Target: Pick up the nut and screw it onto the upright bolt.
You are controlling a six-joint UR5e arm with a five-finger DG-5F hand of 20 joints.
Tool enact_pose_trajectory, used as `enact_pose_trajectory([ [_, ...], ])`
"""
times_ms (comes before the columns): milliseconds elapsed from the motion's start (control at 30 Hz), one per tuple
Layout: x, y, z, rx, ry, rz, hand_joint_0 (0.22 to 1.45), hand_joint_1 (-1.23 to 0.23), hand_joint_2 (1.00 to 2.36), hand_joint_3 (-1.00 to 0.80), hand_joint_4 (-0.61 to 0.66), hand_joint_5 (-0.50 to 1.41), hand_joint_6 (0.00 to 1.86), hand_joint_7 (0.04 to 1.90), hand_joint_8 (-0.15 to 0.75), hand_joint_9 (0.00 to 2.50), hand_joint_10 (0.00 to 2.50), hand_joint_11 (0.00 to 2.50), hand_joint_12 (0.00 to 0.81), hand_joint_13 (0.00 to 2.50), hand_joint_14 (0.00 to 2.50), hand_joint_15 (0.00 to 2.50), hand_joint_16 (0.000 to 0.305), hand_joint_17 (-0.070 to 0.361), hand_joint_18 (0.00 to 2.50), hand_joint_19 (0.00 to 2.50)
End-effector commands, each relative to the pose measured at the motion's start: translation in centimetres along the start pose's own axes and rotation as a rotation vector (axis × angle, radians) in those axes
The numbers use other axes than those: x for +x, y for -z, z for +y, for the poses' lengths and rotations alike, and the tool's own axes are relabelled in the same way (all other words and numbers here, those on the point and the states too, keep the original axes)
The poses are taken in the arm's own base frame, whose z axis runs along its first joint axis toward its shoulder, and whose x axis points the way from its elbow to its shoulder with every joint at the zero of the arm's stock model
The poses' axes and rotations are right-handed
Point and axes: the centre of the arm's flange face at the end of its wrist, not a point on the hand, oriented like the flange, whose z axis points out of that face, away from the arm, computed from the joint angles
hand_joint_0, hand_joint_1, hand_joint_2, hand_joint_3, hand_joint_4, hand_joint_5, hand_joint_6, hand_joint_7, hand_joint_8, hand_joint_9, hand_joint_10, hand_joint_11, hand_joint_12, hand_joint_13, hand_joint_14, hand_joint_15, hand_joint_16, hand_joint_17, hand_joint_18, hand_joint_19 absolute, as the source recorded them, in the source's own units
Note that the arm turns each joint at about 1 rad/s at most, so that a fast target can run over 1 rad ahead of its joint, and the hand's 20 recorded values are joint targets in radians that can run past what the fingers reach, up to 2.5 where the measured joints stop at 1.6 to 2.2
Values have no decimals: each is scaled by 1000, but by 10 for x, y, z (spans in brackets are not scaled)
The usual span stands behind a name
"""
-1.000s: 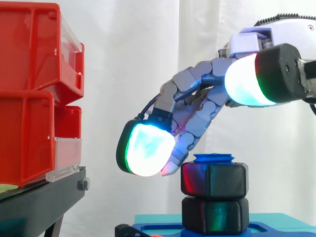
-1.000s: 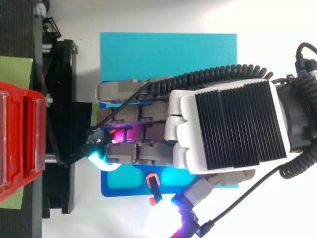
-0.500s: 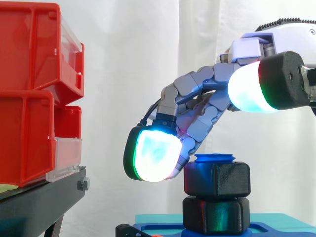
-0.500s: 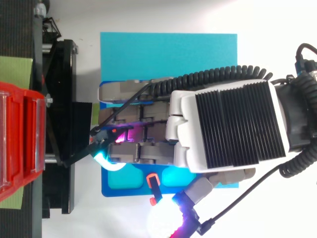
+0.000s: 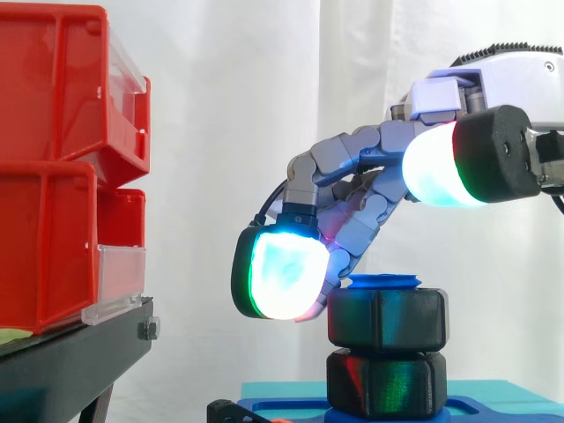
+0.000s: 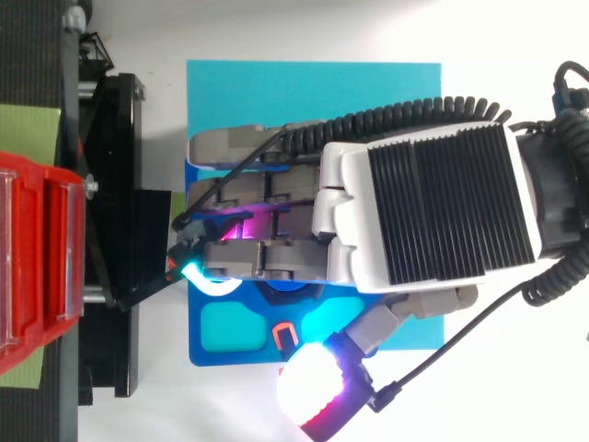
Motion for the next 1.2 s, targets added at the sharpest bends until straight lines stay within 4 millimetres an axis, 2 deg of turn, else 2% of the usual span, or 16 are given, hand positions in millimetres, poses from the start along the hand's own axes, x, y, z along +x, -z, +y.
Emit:
enact_pose_trajectory([
  [0, -1, 2, -4, 1, 0, 0, 517, -203, 1000, -500, 222, -51, 503, 1266, 254, 864, 0, 0, 242, 599, 0, 0, 19, 43, 156, 0],
  [233, 17, 10, -16, 3, -2, 6, 529, -233, 1000, -500, 202, -23, 501, 1421, 262, 928, 0, 0, 230, 652, 0, 0, 17, 37, 211, 0],
  [367, 18, 11, -19, -6, 0, -9, 534, -249, 1000, -500, 190, -3, 500, 1508, 266, 970, 0, 0, 221, 681, 0, 0, 16, 36, 236, 0],
  [700, 15, 15, -28, -11, 1, -13, 545, -278, 1000, -500, 160, 12, 591, 1405, 271, 1084, 0, 0, 207, 757, 0, 0, 13, 30, 316, 0],
  [867, 16, 15, -30, -8, 1, -11, 546, -284, 1000, -500, 117, 32, 597, 1425, 265, 1147, 0, 0, 194, 810, 0, 0, 12, 26, 361, 0],
  [1167, 13, 21, -42, -12, 2, -16, 549, -302, 1000, -500, 53, 59, 630, 1375, 259, 1373, 0, 0, 162, 969, 0, 0, 7, 15, 525, 0],
])
